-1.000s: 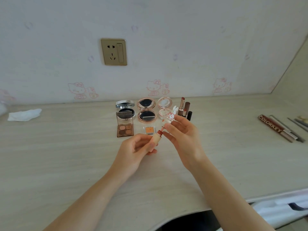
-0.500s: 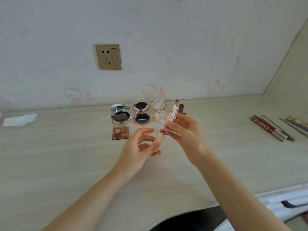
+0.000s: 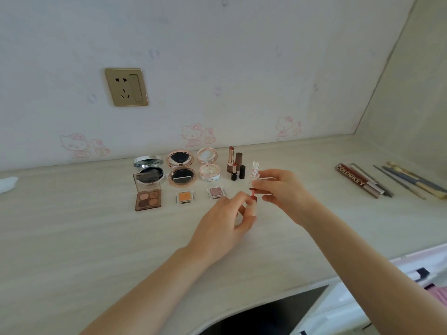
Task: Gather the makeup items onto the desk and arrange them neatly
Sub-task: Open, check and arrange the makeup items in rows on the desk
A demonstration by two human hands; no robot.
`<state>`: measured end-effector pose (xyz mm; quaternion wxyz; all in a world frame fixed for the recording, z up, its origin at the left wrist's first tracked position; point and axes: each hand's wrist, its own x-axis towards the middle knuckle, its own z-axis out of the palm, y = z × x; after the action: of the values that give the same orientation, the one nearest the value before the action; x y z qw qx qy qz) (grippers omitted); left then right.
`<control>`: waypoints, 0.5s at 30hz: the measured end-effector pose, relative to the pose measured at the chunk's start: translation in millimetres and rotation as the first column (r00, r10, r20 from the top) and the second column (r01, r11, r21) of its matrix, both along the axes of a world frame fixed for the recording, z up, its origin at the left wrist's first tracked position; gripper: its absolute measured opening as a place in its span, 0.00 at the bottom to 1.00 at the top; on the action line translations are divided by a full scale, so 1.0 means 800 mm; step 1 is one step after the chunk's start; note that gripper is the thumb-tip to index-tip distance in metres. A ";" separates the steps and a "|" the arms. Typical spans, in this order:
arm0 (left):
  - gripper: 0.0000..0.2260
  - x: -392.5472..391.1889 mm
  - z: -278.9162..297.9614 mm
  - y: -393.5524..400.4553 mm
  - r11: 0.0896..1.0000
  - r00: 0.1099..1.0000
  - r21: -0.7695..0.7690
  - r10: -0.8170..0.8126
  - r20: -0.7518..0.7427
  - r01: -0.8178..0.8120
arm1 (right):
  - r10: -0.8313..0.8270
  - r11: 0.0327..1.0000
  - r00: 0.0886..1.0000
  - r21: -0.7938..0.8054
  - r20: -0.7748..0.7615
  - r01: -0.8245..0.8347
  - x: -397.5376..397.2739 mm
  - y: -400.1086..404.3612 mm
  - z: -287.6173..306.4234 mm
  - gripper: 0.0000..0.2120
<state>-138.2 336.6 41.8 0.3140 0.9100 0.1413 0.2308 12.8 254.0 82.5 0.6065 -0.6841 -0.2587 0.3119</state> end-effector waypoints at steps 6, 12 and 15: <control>0.09 0.014 -0.017 -0.006 0.992 0.999 0.115 0.045 -0.012 -0.043 | 0.044 0.995 0.997 -0.097 0.056 -0.039 0.012 0.005 -0.014 0.11; 0.16 0.014 -0.021 -0.004 0.983 0.999 0.181 0.036 -0.016 -0.032 | 0.087 0.989 0.993 -0.126 0.085 -0.076 0.018 0.022 -0.017 0.07; 0.15 0.014 -0.025 0.000 0.956 0.999 0.289 0.053 -0.002 -0.050 | 0.095 0.987 0.994 -0.137 0.061 -0.086 0.023 0.027 -0.018 0.06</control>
<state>-126.8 336.9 21.9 0.1710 0.9432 0.1311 0.2528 31.3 275.7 67.7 0.5352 -0.7211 -0.2882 0.3325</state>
